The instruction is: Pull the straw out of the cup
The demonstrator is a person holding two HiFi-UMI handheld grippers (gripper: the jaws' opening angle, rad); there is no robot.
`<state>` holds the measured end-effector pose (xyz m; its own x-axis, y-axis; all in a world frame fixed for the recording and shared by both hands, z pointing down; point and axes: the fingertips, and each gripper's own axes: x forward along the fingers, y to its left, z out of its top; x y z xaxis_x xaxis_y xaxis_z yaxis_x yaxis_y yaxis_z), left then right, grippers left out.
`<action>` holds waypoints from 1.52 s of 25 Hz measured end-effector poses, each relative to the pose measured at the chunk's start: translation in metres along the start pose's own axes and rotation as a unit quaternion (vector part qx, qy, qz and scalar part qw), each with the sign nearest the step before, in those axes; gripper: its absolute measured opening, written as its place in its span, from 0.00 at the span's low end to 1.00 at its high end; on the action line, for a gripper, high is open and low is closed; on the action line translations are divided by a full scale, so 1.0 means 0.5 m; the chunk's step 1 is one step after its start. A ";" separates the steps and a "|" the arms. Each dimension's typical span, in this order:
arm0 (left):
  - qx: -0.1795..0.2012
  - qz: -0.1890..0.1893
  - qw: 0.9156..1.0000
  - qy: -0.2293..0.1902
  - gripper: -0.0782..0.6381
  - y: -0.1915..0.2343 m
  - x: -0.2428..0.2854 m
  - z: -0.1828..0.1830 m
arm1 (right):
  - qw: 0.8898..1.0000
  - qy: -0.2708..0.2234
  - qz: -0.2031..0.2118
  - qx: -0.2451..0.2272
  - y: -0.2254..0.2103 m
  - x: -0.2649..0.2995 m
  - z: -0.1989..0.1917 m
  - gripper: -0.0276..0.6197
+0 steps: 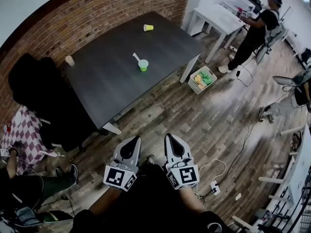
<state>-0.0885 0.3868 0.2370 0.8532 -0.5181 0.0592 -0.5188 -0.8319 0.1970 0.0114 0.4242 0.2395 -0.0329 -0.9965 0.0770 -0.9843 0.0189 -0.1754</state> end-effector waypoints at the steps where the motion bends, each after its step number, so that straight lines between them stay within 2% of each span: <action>1: 0.000 0.003 1.000 0.002 0.12 0.003 0.006 -0.002 | 1.000 0.001 0.001 0.001 -0.007 0.005 0.001 0.05; 10: -0.003 0.033 0.999 -0.004 0.12 0.093 0.093 0.015 | 1.000 0.016 0.008 0.001 -0.054 0.123 -0.001 0.05; 28: -0.023 0.019 1.000 -0.004 0.12 0.382 0.395 0.077 | 0.999 0.043 -0.001 -0.019 -0.137 0.511 0.026 0.05; 38: -0.039 0.015 0.999 0.011 0.12 0.552 0.509 0.092 | 0.997 0.067 -0.001 -0.022 -0.147 0.725 0.018 0.05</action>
<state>-0.0172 0.0163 0.2615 0.8388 -0.5372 0.0879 -0.5392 -0.7976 0.2705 0.0733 0.0609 0.2713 -0.0505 -0.9766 0.2090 -0.9910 0.0230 -0.1320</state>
